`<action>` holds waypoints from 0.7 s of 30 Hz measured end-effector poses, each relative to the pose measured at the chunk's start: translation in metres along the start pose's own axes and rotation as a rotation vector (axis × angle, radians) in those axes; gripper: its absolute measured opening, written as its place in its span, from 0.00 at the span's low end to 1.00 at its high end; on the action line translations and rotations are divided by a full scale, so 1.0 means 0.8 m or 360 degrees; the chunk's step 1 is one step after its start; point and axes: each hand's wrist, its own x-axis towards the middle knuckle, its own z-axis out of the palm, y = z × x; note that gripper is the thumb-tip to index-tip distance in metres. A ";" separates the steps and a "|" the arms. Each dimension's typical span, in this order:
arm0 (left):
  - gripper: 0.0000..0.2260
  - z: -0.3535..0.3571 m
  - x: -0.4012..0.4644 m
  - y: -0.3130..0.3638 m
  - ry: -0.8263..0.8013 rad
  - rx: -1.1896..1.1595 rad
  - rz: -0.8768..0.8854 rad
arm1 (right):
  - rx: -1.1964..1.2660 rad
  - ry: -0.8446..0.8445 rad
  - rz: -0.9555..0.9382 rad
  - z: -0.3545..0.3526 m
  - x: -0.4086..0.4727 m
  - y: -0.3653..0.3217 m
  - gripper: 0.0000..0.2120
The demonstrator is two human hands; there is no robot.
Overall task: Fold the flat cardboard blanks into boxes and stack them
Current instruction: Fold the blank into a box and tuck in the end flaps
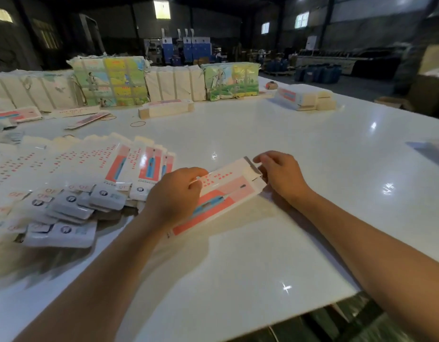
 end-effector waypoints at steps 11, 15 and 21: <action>0.45 0.012 -0.012 0.011 0.0011 0.0713 0.0096 | 0.0820 -0.0612 0.0193 0.000 -0.009 -0.003 0.05; 0.34 0.019 -0.008 0.016 0.0035 0.0734 0.0071 | 0.0919 -0.0605 0.0149 0.001 -0.012 -0.008 0.08; 0.27 0.003 -0.001 0.012 0.0046 0.0364 -0.0223 | 0.0581 0.0066 -0.0041 0.006 -0.024 -0.017 0.10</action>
